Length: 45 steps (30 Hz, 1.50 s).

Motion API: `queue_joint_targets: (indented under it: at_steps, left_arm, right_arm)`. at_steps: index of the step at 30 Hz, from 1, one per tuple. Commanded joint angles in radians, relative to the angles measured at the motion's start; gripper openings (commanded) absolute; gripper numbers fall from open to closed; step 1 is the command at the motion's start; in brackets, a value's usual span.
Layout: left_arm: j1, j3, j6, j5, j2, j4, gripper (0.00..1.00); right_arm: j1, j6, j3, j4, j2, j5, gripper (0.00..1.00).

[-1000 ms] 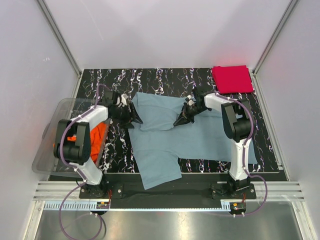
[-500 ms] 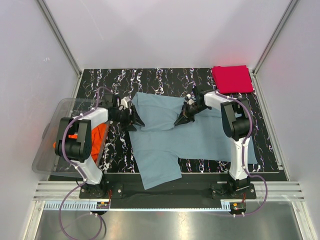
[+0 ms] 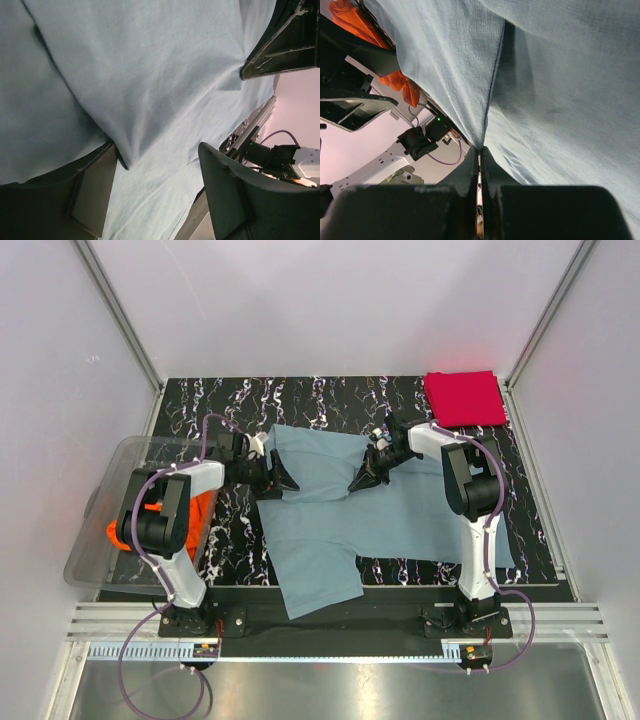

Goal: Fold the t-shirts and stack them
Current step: Fold the tshirt

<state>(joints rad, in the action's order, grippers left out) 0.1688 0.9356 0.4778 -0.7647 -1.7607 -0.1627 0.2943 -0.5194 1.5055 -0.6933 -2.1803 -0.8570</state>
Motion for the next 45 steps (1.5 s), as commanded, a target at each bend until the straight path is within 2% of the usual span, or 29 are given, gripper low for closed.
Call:
queue_joint_targets:
  at_steps: [1, 11, 14, 15, 19, 25, 35, 37, 39, 40, 43, 45]
  left_arm:
    - [0.003, -0.018, 0.051, -0.076, -0.029, 0.121, 0.69]
    - [0.003, -0.075, 0.14, -0.136, 0.012, 0.14, 0.63]
    - [0.005, -0.074, 0.148, -0.131, 0.03, 0.106, 0.57]
    - [0.005, -0.07, 0.145, -0.121, 0.029, 0.095, 0.46]
    - [0.003, -0.023, 0.119, -0.099, 0.01, 0.003, 0.18]
    - [-0.005, 0.029, 0.07, -0.067, -0.008, -0.109, 0.0]
    - [-0.058, 0.037, 0.068, -0.082, -0.022, -0.147, 0.0]
    - [-0.058, 0.035, 0.068, -0.1, -0.034, -0.155, 0.03]
    - [-0.058, 0.028, 0.065, -0.099, -0.045, -0.158, 0.08]
    - [-0.057, 0.023, 0.052, -0.097, -0.045, -0.172, 0.15]
    - [-0.057, 0.025, 0.013, -0.091, -0.034, -0.21, 0.27]
    - [-0.057, 0.037, -0.002, -0.087, -0.008, -0.244, 0.34]
  right_arm:
    - [-0.004, 0.009, 0.027, -0.002, -0.007, -0.028, 0.03]
    - [-0.004, 0.005, 0.033, 0.003, -0.007, -0.034, 0.02]
    - [-0.004, 0.004, 0.033, 0.003, -0.004, -0.039, 0.02]
    - [-0.004, 0.004, 0.033, 0.005, -0.004, -0.04, 0.02]
    - [-0.004, 0.001, 0.029, 0.005, 0.011, -0.034, 0.01]
    - [-0.006, 0.007, 0.016, 0.005, 0.03, -0.011, 0.0]
    - [-0.021, 0.022, 0.018, -0.006, 0.008, -0.005, 0.0]
    - [-0.027, 0.028, 0.024, -0.014, 0.004, -0.008, 0.0]
    - [-0.027, 0.035, 0.024, -0.029, -0.004, 0.004, 0.0]
    - [-0.027, 0.06, 0.03, -0.066, -0.016, 0.012, 0.0]
    - [-0.026, 0.142, 0.048, -0.161, -0.019, 0.105, 0.11]
    - [-0.029, 0.182, 0.065, -0.213, -0.009, 0.165, 0.12]
